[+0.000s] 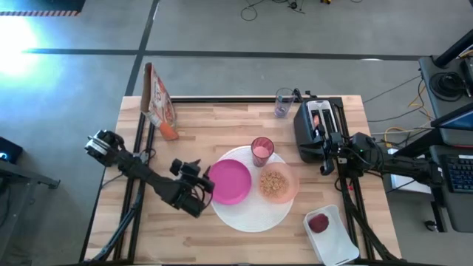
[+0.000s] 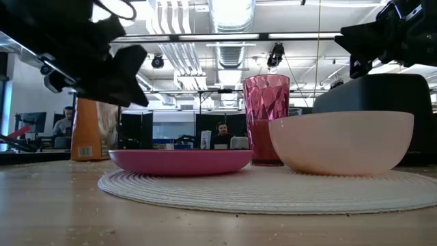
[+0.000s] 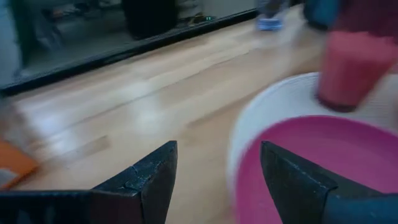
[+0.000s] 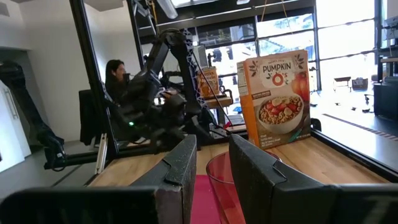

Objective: Arrange a breakfast setting
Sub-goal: Put the toasted bread on the pink plate

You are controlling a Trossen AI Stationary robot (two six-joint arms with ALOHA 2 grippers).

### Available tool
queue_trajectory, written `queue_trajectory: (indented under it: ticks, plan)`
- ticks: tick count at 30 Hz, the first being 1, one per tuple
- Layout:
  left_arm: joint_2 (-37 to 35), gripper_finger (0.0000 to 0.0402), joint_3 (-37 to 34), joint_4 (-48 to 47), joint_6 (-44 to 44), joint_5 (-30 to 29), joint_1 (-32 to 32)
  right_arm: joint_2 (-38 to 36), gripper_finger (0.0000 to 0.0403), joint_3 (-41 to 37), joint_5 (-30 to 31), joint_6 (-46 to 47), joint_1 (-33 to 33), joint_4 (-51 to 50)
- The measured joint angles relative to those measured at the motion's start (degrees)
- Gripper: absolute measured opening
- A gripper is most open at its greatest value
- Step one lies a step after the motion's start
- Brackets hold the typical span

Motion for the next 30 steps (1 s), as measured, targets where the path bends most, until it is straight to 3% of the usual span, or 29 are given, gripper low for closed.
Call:
queue_trajectory:
  ticks: [7, 12, 21, 30]
  plan:
    - [0.2, 0.0213, 4.2, 0.0, 1.3, 1.0, -2.2, 0.0, 0.0086, 0.0, 0.0, 0.0, 0.0, 0.0]
    - [0.1, 0.0213, 8.8, -2.1, 13.0, 6.4, -2.4, 0.0, 0.0086, 0.0, 0.0, 0.0, 0.0, 0.0]
    - [0.0, 0.0213, 13.5, -2.3, 31.2, 6.0, -1.2, 0.0, 0.0086, 0.0, 0.0, 0.0, 0.0, 0.0]
    - [-3.2, 0.0213, 12.5, -1.0, 33.8, 6.3, 2.7, 0.0, 0.0086, 0.0, 0.0, 0.1, 0.0, 0.0]
